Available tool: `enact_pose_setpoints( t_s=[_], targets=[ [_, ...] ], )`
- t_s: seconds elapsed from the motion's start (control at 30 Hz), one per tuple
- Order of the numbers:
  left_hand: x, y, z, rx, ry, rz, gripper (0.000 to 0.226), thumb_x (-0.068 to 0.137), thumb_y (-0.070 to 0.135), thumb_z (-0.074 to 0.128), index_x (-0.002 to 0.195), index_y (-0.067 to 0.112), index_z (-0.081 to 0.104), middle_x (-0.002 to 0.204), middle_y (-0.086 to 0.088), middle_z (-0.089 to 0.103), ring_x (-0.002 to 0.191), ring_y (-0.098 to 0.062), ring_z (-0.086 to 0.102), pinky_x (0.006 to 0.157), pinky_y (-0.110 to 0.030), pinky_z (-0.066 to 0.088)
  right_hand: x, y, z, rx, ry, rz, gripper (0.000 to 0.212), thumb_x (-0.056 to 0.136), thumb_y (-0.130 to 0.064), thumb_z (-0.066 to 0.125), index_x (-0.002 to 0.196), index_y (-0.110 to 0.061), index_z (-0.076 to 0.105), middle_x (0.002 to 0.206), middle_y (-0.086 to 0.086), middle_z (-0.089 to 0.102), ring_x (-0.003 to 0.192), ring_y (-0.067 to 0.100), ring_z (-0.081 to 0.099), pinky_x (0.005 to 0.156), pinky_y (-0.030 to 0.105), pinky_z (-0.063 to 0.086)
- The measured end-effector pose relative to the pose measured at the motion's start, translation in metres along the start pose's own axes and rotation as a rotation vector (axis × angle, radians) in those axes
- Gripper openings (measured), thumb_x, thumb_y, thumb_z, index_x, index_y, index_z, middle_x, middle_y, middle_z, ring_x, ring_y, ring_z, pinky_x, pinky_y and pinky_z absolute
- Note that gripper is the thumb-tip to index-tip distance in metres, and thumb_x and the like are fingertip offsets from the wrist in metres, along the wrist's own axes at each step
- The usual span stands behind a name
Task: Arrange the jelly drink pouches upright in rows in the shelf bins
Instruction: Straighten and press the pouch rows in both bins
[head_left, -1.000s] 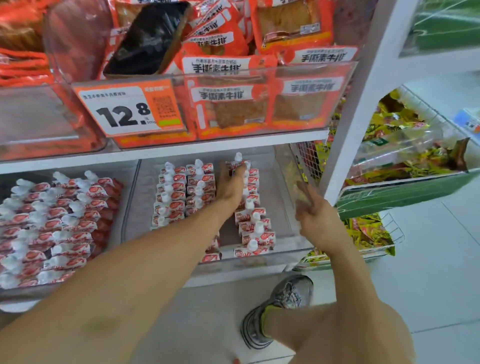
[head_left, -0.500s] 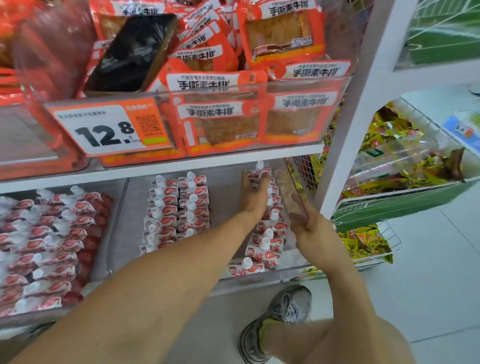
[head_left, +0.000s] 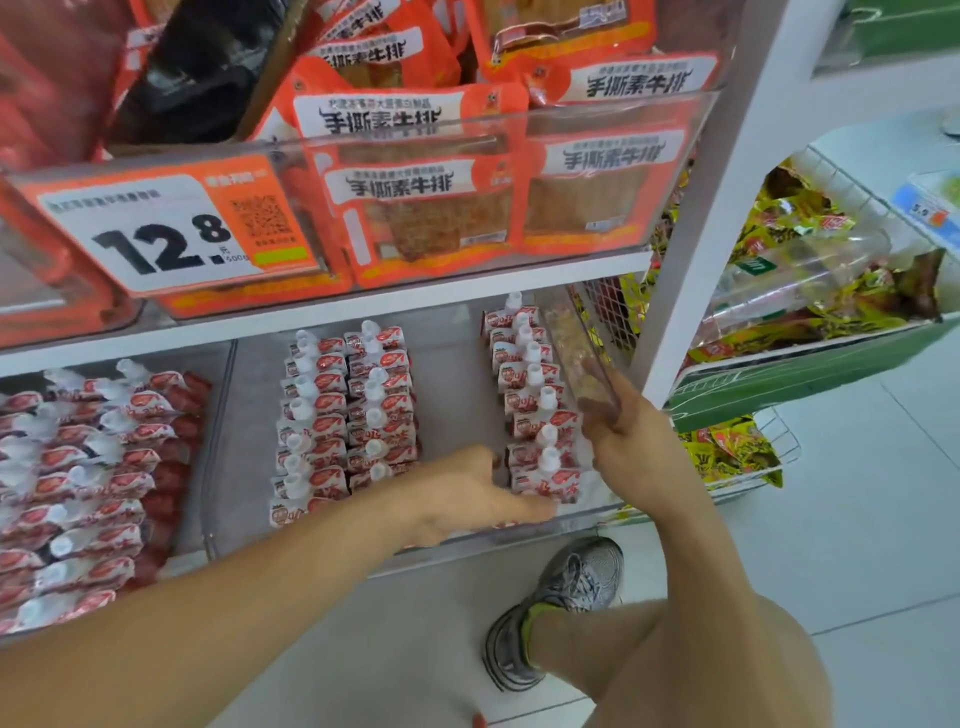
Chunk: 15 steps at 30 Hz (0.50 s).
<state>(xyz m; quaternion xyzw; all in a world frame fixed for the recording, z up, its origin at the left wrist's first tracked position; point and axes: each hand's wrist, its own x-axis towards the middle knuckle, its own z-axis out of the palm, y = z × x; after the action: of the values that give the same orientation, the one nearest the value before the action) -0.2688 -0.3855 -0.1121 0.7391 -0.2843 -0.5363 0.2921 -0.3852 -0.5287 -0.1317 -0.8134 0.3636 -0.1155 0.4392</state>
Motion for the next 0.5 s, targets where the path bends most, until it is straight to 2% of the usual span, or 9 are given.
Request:
enact_pose_setpoints(
  t_s=[0.1, 0.13, 0.2, 0.27, 0.33, 0.37, 0.4, 0.43, 0.5],
  targets=[
    [0.018, -0.004, 0.017, -0.265, -0.031, 0.038, 0.04, 0.077, 0.019, 0.08, 0.115, 0.018, 0.068, 0.108, 0.007, 0.073, 0.104, -0.009, 0.065, 0.095, -0.024, 0.047, -0.001, 0.0, 0.0, 0.027, 0.007, -0.012, 0.053, 0.099, -0.021, 0.044, 0.15, -0.03, 0.033, 0.125, 0.006, 0.066, 0.087, 0.025, 0.066, 0.079, 0.037, 0.053],
    [0.019, -0.003, 0.019, -0.344, -0.034, 0.016, 0.041, 0.077, 0.018, 0.08, 0.116, 0.016, 0.067, 0.109, 0.004, 0.073, 0.103, -0.009, 0.065, 0.094, -0.026, 0.049, -0.001, -0.001, -0.001, 0.07, -0.006, -0.006, 0.053, 0.099, -0.021, 0.045, 0.149, -0.035, 0.034, 0.127, 0.0, 0.065, 0.097, 0.022, 0.066, 0.087, 0.041, 0.053],
    [0.02, -0.003, 0.014, -0.464, 0.022, -0.037, 0.04, 0.075, 0.023, 0.079, 0.112, 0.015, 0.067, 0.111, 0.003, 0.07, 0.106, -0.013, 0.062, 0.095, -0.035, 0.051, -0.004, -0.001, -0.004, 0.202, -0.084, 0.033, 0.054, 0.096, -0.019, 0.049, 0.132, -0.059, 0.044, 0.118, -0.024, 0.065, 0.11, 0.008, 0.061, 0.098, 0.046, 0.05],
    [0.024, -0.002, 0.0, -0.496, 0.221, -0.055, 0.028, 0.079, 0.03, 0.072, 0.103, 0.016, 0.064, 0.109, 0.0, 0.062, 0.111, -0.021, 0.056, 0.097, -0.042, 0.048, -0.008, 0.001, -0.008, 0.299, -0.152, 0.066, 0.065, 0.096, -0.011, 0.052, 0.107, -0.075, 0.049, 0.104, -0.037, 0.065, 0.108, -0.005, 0.059, 0.098, 0.04, 0.047],
    [0.028, 0.005, -0.011, -0.585, 0.406, -0.039, 0.019, 0.087, 0.031, 0.062, 0.098, 0.016, 0.056, 0.102, 0.001, 0.051, 0.105, -0.023, 0.052, 0.096, -0.043, 0.045, -0.013, 0.001, -0.01, 0.358, -0.173, 0.061, 0.075, 0.094, -0.002, 0.053, 0.097, -0.077, 0.051, 0.101, -0.038, 0.066, 0.104, -0.009, 0.062, 0.091, 0.032, 0.048],
    [0.028, 0.014, -0.011, -0.683, 0.401, -0.038, 0.018, 0.09, 0.032, 0.058, 0.1, 0.018, 0.053, 0.102, 0.002, 0.051, 0.102, -0.022, 0.052, 0.096, -0.044, 0.045, -0.014, 0.001, -0.01, 0.379, -0.182, 0.05, 0.077, 0.093, 0.001, 0.053, 0.098, -0.075, 0.053, 0.102, -0.036, 0.067, 0.104, -0.009, 0.063, 0.087, 0.029, 0.048],
    [0.028, 0.024, -0.005, -0.768, 0.32, -0.064, 0.016, 0.091, 0.032, 0.055, 0.101, 0.018, 0.056, 0.104, 0.003, 0.056, 0.096, -0.02, 0.056, 0.092, -0.043, 0.049, -0.014, 0.001, -0.009, 0.397, -0.191, 0.037, 0.076, 0.092, 0.004, 0.052, 0.101, -0.071, 0.055, 0.104, -0.034, 0.068, 0.105, -0.008, 0.064, 0.086, 0.028, 0.05],
    [0.029, 0.032, 0.005, -0.795, 0.227, -0.084, 0.018, 0.092, 0.031, 0.054, 0.1, 0.018, 0.062, 0.102, 0.002, 0.066, 0.088, -0.018, 0.063, 0.085, -0.038, 0.054, -0.014, 0.0, -0.009, 0.414, -0.197, 0.034, 0.077, 0.091, 0.009, 0.049, 0.105, -0.066, 0.056, 0.106, -0.033, 0.068, 0.105, -0.008, 0.063, 0.085, 0.026, 0.051],
    [0.027, 0.045, 0.025, -0.791, 0.119, -0.086, 0.023, 0.094, 0.027, 0.049, 0.088, 0.018, 0.069, 0.084, 0.001, 0.075, 0.068, -0.01, 0.07, 0.066, -0.025, 0.057, -0.013, 0.0, -0.009, 0.407, -0.184, 0.039, 0.085, 0.086, 0.016, 0.041, 0.107, -0.065, 0.055, 0.106, -0.036, 0.067, 0.108, -0.012, 0.06, 0.086, 0.021, 0.048]
  ],
)
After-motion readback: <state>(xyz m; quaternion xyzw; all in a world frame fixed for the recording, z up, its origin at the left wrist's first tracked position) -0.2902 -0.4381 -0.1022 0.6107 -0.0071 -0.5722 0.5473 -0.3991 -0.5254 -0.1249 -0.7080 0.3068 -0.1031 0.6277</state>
